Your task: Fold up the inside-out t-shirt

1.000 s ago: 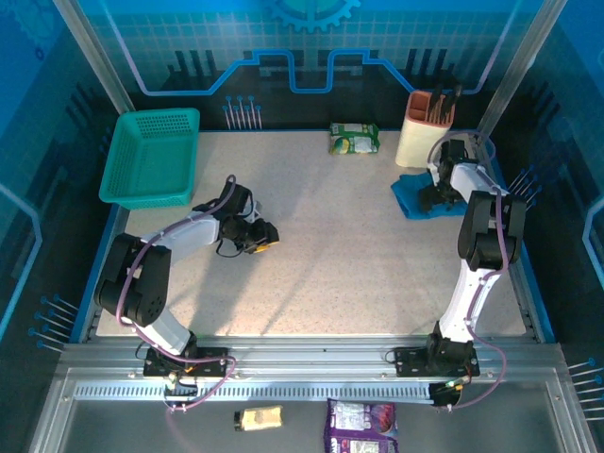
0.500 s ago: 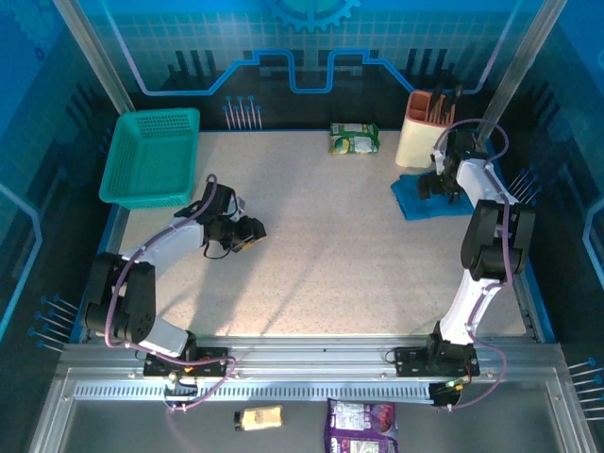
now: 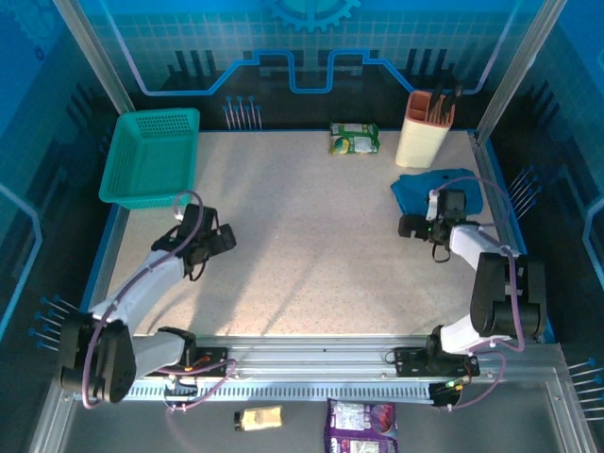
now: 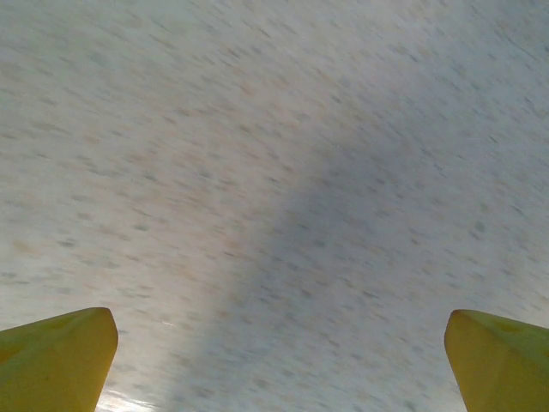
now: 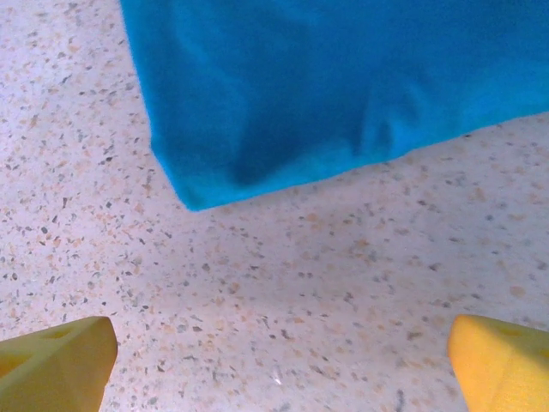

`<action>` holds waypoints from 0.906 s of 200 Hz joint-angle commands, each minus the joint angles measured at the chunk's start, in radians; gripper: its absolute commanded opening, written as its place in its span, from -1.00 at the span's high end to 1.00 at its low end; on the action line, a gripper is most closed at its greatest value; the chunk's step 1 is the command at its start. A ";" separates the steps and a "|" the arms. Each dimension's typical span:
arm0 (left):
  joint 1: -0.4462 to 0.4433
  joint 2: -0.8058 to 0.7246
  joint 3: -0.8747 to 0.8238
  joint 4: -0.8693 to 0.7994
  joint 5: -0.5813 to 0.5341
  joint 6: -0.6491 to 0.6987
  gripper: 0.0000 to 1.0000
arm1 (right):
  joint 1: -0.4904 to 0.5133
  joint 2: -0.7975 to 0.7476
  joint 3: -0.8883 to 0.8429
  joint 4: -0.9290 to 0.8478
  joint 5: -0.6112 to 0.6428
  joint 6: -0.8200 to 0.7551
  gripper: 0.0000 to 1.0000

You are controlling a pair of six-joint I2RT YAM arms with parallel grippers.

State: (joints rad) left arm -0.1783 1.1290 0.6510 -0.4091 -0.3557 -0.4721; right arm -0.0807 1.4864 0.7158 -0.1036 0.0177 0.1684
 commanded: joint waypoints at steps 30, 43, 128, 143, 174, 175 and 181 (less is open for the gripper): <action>0.011 -0.081 -0.241 0.609 -0.201 0.375 -0.98 | 0.131 -0.014 -0.167 0.663 0.126 -0.131 -0.99; 0.012 -0.032 -0.298 0.783 -0.207 0.438 -0.98 | 0.143 0.006 -0.157 0.666 0.120 -0.150 -0.99; 0.062 0.328 -0.304 1.328 0.086 0.544 -0.98 | 0.131 0.055 -0.336 1.034 0.081 -0.150 -0.99; 0.079 0.368 -0.297 1.353 0.115 0.534 -0.98 | 0.132 0.054 -0.336 1.032 0.083 -0.150 -0.99; 0.147 0.413 -0.274 1.316 0.256 0.490 -0.99 | 0.140 0.053 -0.337 1.030 0.118 -0.148 -0.99; 0.148 0.411 -0.269 1.305 0.263 0.489 -0.99 | 0.140 0.054 -0.337 1.031 0.118 -0.149 -0.99; 0.161 0.420 -0.261 1.303 0.287 0.486 -0.98 | 0.141 0.055 -0.336 1.034 0.119 -0.150 -0.99</action>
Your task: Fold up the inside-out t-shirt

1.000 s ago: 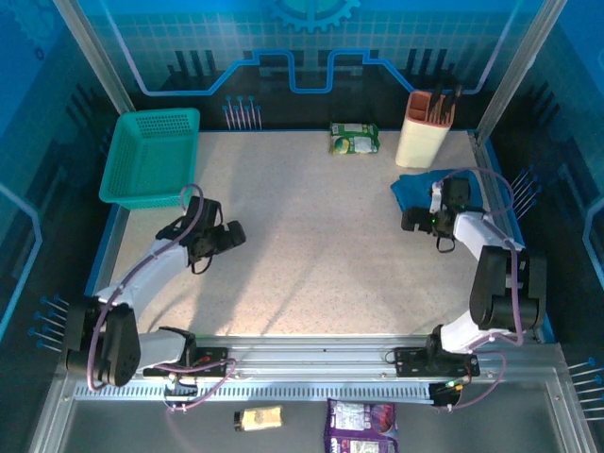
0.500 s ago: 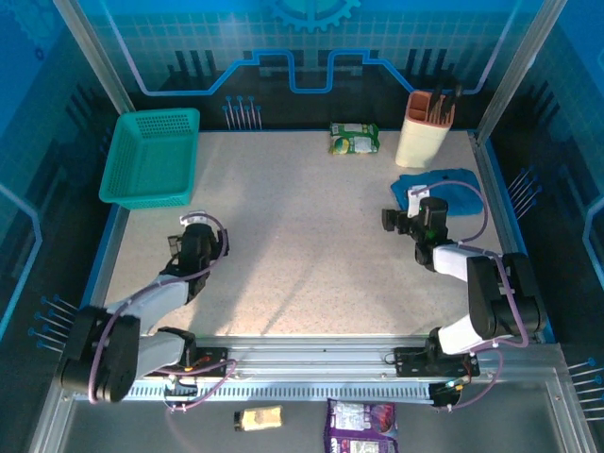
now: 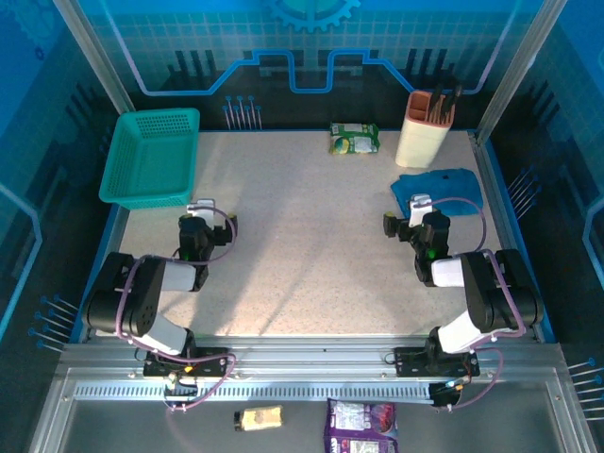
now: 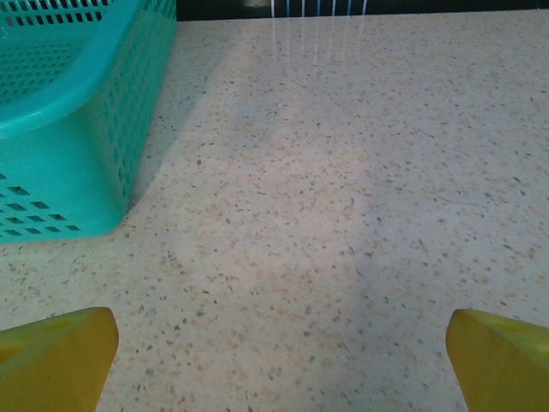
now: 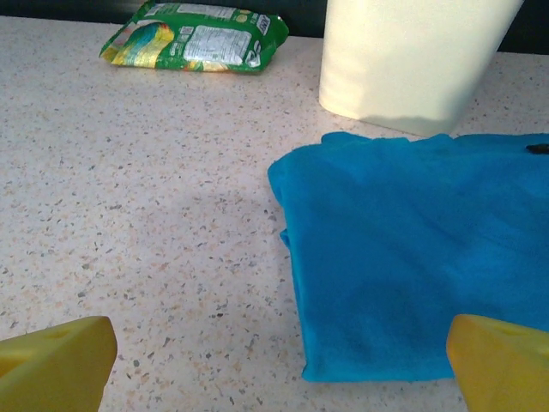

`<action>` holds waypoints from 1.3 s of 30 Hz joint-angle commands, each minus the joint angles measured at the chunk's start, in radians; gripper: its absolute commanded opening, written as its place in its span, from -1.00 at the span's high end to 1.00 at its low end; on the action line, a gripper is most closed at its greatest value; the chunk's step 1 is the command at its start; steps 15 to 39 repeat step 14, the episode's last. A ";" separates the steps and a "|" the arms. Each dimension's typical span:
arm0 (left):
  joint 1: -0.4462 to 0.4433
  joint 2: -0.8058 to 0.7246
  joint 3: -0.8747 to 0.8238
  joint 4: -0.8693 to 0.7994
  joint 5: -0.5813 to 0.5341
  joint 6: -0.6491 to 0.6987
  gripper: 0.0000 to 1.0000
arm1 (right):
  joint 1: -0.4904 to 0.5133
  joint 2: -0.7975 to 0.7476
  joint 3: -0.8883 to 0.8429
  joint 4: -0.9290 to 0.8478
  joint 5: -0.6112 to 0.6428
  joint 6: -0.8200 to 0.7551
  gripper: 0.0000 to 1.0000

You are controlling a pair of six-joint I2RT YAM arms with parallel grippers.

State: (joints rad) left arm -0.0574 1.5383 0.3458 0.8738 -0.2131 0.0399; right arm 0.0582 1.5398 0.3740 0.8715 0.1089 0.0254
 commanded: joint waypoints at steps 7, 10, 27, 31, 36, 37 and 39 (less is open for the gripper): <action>0.047 0.011 0.042 0.031 0.152 -0.025 -0.98 | 0.007 0.002 0.014 0.043 0.014 -0.021 -0.99; 0.047 0.011 0.041 0.034 0.151 -0.026 -0.98 | 0.010 0.003 0.022 0.027 -0.037 -0.042 -0.99; 0.047 0.011 0.041 0.034 0.152 -0.025 -0.98 | 0.005 0.003 0.027 0.018 -0.057 -0.039 -0.99; 0.047 0.011 0.041 0.034 0.152 -0.025 -0.98 | 0.005 0.003 0.027 0.018 -0.057 -0.039 -0.99; 0.047 0.011 0.041 0.034 0.152 -0.025 -0.98 | 0.005 0.003 0.027 0.018 -0.057 -0.039 -0.99; 0.047 0.011 0.041 0.034 0.152 -0.025 -0.98 | 0.005 0.003 0.027 0.018 -0.057 -0.039 -0.99; 0.047 0.011 0.041 0.034 0.152 -0.025 -0.98 | 0.005 0.003 0.027 0.018 -0.057 -0.039 -0.99</action>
